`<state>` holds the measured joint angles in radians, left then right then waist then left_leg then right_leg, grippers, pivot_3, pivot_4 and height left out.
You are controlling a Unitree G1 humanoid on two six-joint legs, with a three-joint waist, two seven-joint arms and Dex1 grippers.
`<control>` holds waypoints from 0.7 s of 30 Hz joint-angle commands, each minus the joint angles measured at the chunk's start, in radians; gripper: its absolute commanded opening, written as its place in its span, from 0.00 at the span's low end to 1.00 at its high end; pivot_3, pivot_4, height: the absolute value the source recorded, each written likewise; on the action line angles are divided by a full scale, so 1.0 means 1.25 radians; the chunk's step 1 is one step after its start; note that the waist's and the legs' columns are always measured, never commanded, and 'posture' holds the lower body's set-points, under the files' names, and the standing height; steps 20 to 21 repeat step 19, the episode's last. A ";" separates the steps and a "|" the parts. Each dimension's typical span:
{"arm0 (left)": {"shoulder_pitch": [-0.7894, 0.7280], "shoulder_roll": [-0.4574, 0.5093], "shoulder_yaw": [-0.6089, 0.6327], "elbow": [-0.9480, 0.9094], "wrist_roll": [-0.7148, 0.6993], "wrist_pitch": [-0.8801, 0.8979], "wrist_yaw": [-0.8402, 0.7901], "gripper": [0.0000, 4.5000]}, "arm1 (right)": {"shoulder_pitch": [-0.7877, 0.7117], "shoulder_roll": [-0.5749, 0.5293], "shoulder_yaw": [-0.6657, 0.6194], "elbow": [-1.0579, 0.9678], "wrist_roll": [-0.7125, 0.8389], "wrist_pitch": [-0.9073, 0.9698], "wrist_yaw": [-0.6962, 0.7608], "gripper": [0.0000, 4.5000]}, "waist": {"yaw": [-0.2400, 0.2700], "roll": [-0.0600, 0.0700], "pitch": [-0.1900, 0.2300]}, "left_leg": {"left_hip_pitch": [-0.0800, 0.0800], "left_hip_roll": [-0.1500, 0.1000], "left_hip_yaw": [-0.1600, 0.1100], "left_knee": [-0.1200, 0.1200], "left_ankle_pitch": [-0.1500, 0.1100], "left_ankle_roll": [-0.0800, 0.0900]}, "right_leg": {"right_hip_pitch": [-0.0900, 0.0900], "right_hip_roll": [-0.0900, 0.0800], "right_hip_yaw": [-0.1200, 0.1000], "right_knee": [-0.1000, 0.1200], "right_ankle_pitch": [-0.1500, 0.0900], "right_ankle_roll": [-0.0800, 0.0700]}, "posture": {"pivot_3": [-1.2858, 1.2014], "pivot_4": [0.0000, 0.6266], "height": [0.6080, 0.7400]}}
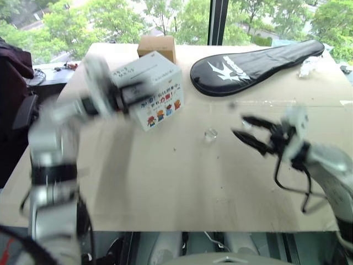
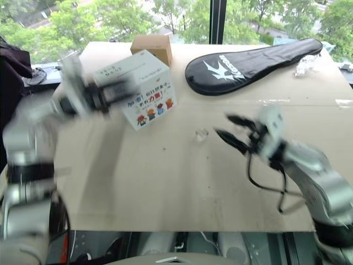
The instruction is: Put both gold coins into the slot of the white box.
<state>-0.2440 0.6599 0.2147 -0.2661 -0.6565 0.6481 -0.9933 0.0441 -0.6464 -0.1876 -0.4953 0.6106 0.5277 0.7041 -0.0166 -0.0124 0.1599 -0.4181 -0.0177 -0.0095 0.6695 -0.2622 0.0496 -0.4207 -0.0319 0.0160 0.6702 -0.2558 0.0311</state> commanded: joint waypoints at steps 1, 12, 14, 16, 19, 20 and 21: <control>0.127 -0.019 0.016 -0.245 -0.019 0.037 0.130 0.55 | 0.065 -0.003 -0.033 0.022 -0.050 -0.153 0.086 0.61 | 0.004 -0.002 0.001 | -0.003 0.000 0.000 0.001 0.000 0.000 | -0.002 0.000 0.000 -0.002 0.000 0.000 | 0.52 0.24 1.00; 0.359 -0.068 -0.112 -0.244 0.192 -0.175 0.204 0.55 | 0.100 0.019 -0.018 0.152 -0.134 -0.297 0.125 0.61 | 0.006 0.004 0.003 | 0.029 0.003 0.005 -0.001 -0.004 0.000 | 0.027 -0.003 -0.003 -0.006 -0.001 -0.006 | 0.52 0.24 1.00; 0.363 -0.089 -0.136 -0.213 0.216 -0.209 0.217 0.55 | 0.112 0.024 -0.017 0.164 -0.141 -0.310 0.127 0.61 | 0.008 0.005 0.002 | 0.029 0.003 0.005 0.000 -0.001 0.003 | 0.027 -0.003 -0.004 -0.006 0.001 -0.009 | 0.52 0.24 1.00; 0.360 -0.098 -0.151 -0.193 0.232 -0.232 0.218 0.55 | 0.121 0.028 -0.016 0.171 -0.147 -0.323 0.129 0.61 | 0.011 0.005 0.002 | 0.027 0.004 0.006 0.000 -0.001 0.003 | 0.027 -0.003 -0.004 -0.006 0.001 -0.009 | 0.52 0.24 1.00; 0.350 -0.107 -0.164 -0.174 0.238 -0.249 0.214 0.55 | 0.131 0.034 -0.018 0.179 -0.151 -0.340 0.133 0.61 | 0.012 0.005 0.001 | 0.022 0.004 0.006 -0.001 -0.001 0.003 | 0.022 -0.003 -0.005 -0.006 0.002 -0.005 | 0.52 0.24 1.00; 0.350 -0.107 -0.164 -0.174 0.238 -0.249 0.214 0.55 | 0.131 0.034 -0.018 0.179 -0.151 -0.340 0.133 0.61 | 0.012 0.005 0.001 | 0.022 0.004 0.006 -0.001 -0.001 0.003 | 0.022 -0.003 -0.005 -0.006 0.002 -0.005 | 0.52 0.24 1.00; 0.350 -0.107 -0.164 -0.174 0.238 -0.249 0.214 0.55 | 0.131 0.034 -0.018 0.179 -0.151 -0.340 0.133 0.61 | 0.012 0.005 0.001 | 0.022 0.004 0.006 -0.001 -0.001 0.003 | 0.022 -0.003 -0.005 -0.006 0.002 -0.005 | 0.52 0.24 1.00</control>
